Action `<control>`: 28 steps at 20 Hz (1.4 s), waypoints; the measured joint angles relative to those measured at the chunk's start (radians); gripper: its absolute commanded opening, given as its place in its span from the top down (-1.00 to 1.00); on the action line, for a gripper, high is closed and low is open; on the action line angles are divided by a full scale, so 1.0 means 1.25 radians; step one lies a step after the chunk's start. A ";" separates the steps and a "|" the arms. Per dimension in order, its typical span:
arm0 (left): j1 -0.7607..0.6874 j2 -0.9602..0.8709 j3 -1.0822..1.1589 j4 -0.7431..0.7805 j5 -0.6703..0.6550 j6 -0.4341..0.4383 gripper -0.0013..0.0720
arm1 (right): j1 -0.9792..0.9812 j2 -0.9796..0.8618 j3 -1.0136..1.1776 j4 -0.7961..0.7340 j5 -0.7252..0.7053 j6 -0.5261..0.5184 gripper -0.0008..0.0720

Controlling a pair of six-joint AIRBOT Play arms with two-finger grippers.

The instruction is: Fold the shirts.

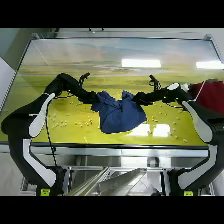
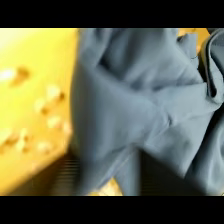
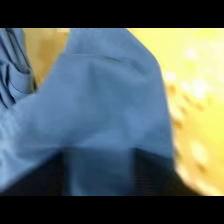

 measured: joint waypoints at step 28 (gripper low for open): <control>0.034 0.066 0.032 -0.017 0.080 0.044 0.93 | 0.127 -0.002 0.049 0.065 -0.136 0.060 0.93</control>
